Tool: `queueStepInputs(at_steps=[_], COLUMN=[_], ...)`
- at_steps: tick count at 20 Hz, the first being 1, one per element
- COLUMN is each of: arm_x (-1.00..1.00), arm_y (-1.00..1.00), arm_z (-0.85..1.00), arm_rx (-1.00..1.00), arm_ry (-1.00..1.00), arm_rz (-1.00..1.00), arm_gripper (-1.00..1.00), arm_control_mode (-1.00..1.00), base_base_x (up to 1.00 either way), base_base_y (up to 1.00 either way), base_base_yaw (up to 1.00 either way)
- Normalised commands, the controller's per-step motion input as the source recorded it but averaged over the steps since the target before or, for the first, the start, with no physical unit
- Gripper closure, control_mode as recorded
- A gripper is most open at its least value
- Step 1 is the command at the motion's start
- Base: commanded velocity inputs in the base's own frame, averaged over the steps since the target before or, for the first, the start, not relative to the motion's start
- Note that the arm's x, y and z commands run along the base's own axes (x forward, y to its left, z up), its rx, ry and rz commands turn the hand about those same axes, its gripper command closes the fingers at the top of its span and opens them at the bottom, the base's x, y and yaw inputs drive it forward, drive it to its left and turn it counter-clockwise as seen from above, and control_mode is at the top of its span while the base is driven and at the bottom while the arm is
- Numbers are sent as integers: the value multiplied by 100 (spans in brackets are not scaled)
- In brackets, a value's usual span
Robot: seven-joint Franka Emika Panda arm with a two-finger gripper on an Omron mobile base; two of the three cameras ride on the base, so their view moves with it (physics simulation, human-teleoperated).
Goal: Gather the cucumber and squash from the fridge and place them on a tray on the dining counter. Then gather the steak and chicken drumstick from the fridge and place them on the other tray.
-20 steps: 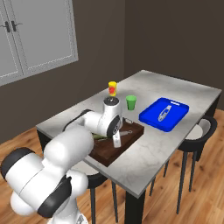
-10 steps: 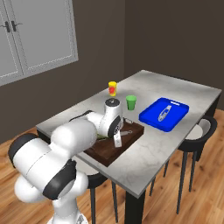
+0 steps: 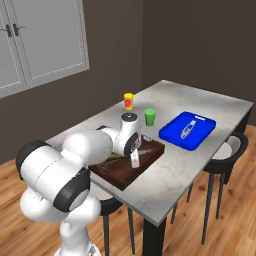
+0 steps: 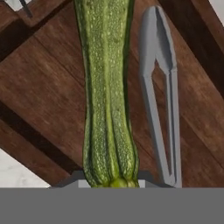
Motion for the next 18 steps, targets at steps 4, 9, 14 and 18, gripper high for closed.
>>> queueStepInputs(at_steps=[4, 9, 14, 18], arm_x=[12, 0, 16, 25], arm_y=[0, 0, 0, 0], arm_z=[-22, -26, -27, -23], arm_rx=[0, 0, 0, 0], arm_ry=[1, 0, 0, 0], arm_rz=[0, 0, 0, 0], arm_gripper=[100, 100, 100, 100], arm_control_mode=[-100, -100, -100, -100], base_base_x=[0, 0, 0, 0], base_base_y=[0, 0, 0, 0], base_base_yaw=[0, 0, 0, 0])
